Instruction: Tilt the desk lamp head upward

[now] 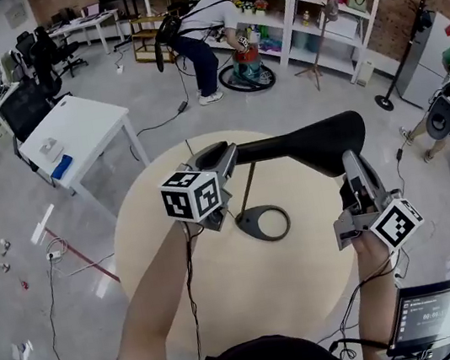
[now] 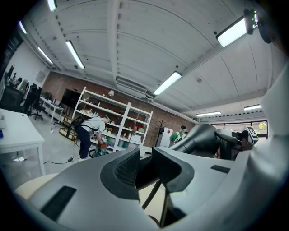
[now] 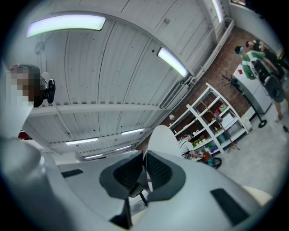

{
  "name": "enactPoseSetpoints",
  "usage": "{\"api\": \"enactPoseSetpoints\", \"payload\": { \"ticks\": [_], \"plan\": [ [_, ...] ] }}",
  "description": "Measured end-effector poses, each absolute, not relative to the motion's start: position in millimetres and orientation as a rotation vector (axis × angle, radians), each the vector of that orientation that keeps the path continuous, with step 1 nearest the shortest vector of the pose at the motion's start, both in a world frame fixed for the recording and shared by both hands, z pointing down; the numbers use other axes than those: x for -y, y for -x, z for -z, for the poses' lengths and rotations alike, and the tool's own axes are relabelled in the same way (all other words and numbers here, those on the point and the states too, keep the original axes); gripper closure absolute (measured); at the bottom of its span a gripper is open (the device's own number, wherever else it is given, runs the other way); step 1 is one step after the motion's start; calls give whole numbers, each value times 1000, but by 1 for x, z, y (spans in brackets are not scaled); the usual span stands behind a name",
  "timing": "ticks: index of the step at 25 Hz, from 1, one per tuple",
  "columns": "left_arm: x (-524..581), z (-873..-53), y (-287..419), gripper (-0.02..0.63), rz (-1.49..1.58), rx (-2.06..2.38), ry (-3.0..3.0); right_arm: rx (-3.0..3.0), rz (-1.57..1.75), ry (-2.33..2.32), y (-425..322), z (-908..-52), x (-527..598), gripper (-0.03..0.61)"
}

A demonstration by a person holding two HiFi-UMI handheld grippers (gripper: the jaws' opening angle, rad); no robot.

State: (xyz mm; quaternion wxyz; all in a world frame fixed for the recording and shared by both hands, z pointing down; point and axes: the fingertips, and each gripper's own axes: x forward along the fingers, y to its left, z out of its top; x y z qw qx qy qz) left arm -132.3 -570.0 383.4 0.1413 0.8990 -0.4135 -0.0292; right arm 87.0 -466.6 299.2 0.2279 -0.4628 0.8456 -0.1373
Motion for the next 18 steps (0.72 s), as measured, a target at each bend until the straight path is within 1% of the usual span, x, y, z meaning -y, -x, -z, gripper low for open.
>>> {"api": "enactPoseSetpoints", "payload": {
  "ticks": [18],
  "plan": [
    [569,-389,132,526,87,1188,-2570,-2370,328,1215,-74,-271,470,552]
  ]
}}
